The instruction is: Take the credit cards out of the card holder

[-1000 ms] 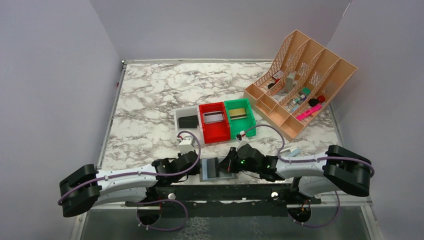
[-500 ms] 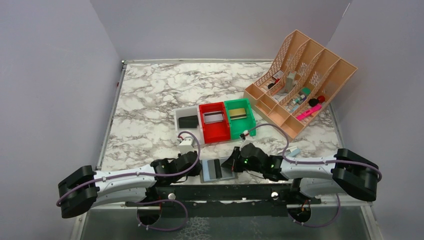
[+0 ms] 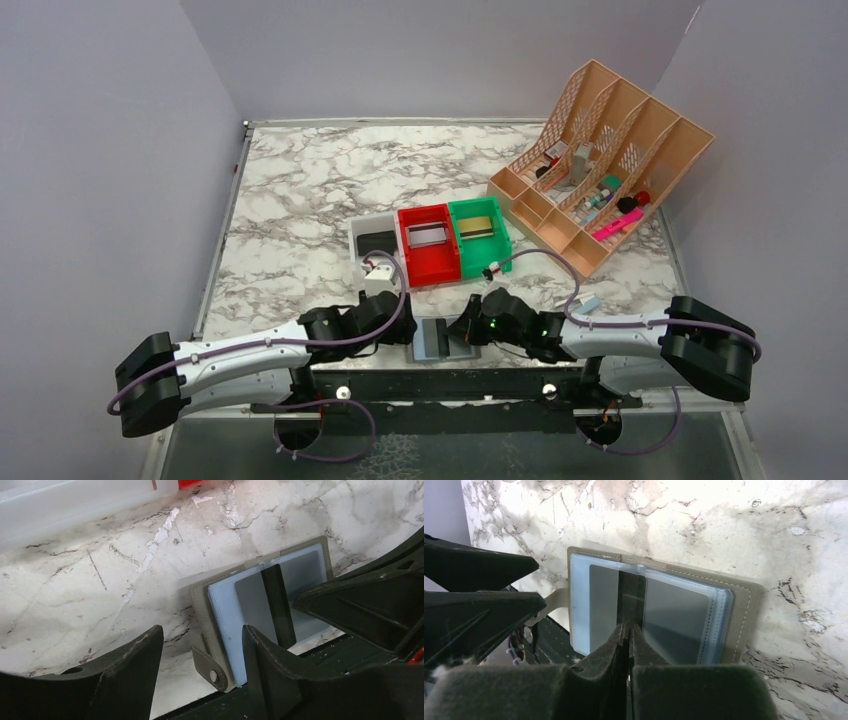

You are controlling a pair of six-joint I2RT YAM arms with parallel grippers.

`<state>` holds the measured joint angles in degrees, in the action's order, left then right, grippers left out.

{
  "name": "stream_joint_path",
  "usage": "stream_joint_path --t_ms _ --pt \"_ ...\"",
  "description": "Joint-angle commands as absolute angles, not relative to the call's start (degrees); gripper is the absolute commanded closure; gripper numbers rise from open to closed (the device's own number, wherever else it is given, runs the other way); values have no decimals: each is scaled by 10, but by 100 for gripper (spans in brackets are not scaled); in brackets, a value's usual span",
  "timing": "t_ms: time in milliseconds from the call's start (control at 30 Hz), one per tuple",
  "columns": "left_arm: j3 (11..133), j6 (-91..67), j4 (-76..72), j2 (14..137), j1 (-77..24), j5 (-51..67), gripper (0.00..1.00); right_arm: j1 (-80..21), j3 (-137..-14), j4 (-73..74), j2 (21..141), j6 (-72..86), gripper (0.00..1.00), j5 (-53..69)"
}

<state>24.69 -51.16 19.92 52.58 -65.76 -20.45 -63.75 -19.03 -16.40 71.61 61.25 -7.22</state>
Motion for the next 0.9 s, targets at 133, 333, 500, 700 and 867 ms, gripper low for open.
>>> stream_joint_path --t_ms 133,333,500,700,867 --pt "289 -497 262 495 -660 -242 34 -635 -179 -153 700 615 85 -105" --pt "296 -421 165 523 -660 -114 43 -635 -178 -155 696 612 81 -104" --pt "302 -393 123 577 -660 -71 54 -635 -170 -163 689 614 81 -105" --pt "279 -400 80 612 -660 -55 66 -635 -167 -172 694 615 81 -99" --pt "262 -413 110 637 -660 -75 76 -635 -169 -173 703 623 79 -87"
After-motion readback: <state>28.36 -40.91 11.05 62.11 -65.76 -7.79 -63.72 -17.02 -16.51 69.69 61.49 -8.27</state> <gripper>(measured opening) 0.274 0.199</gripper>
